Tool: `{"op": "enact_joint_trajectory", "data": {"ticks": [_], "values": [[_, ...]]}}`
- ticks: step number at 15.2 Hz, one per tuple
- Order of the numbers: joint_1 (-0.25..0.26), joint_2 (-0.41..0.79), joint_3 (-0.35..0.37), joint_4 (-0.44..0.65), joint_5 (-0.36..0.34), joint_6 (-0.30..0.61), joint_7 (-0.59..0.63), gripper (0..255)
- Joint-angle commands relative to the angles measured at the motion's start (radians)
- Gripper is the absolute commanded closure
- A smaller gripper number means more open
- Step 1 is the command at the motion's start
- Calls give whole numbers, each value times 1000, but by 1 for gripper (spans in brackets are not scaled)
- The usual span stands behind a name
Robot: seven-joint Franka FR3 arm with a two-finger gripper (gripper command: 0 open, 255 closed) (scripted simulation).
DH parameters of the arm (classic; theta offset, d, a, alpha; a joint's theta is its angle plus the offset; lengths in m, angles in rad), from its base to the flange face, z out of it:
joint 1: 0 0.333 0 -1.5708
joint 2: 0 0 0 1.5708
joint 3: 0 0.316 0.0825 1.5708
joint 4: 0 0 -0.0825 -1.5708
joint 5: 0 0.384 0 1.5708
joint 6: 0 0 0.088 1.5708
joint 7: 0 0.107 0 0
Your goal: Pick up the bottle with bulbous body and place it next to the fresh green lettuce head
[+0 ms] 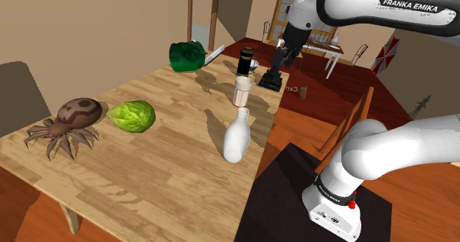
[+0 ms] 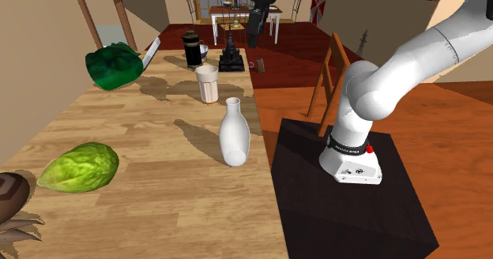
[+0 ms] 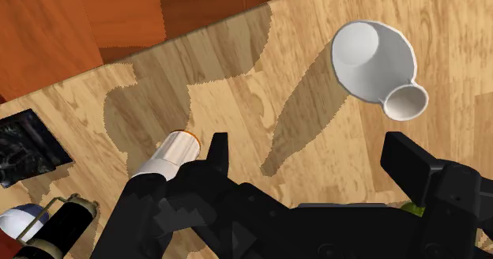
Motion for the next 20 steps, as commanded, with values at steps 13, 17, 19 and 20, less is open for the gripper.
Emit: {"op": "enact_joint_trajectory", "data": {"ticks": [13,17,19,20], "values": [[83,151,98,-190,166,280,144,0],[100,202,120,-220,198,354,167,0],[100,214,122,-239,199,384,167,0],[100,220,124,-248,200,400,167,0]]}}
